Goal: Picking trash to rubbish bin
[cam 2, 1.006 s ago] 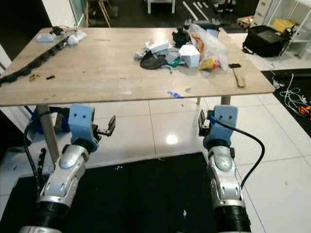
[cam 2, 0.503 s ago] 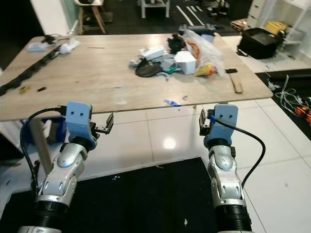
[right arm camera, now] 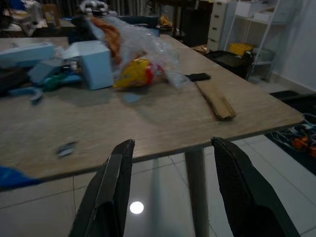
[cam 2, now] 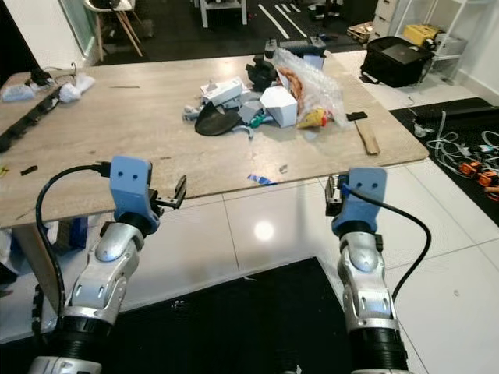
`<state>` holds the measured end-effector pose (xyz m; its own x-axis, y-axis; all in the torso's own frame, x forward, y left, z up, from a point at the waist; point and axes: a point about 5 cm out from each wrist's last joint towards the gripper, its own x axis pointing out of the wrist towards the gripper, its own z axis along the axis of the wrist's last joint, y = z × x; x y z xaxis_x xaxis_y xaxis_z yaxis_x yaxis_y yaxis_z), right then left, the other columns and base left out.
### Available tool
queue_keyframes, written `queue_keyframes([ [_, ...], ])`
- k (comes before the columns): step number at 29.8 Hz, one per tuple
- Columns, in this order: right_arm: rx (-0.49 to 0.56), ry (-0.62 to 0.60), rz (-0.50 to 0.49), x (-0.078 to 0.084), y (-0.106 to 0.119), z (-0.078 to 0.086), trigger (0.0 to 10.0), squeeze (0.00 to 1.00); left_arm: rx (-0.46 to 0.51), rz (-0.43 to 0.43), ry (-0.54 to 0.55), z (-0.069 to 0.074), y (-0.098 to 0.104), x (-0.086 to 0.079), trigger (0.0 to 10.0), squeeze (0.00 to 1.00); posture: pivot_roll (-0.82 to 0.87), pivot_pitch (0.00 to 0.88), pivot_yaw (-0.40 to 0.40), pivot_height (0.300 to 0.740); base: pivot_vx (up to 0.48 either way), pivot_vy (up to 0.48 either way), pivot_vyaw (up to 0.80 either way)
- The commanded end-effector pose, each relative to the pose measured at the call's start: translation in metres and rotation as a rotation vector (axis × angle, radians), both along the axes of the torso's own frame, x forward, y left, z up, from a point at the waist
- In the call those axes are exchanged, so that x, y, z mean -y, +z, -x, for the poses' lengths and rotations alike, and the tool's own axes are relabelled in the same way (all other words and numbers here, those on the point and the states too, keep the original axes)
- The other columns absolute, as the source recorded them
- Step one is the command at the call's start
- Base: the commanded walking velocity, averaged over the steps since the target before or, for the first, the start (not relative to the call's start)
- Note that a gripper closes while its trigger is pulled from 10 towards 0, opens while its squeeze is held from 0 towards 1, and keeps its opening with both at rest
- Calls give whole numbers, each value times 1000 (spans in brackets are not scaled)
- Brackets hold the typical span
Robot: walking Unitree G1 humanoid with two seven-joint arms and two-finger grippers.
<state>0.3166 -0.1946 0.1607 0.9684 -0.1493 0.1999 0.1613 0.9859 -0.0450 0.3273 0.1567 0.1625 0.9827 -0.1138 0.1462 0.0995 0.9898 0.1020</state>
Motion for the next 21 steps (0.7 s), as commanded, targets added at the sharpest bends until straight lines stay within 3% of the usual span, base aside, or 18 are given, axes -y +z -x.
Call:
queue_keyframes([
  [1,11,1,-3,0,3,1,10000,0,-20,-13,18,2,-4,-5,10000,0,-66,91,16,740,300,0,0],
  [16,4,6,49,0,5,0,10000,0,-28,-12,18,2,-5,-5,10000,0,-69,105,18,740,300,0,0],
  [21,4,10,66,-1,6,0,10000,0,-27,-9,19,2,-5,-4,10000,0,-74,106,21,740,301,0,770],
])
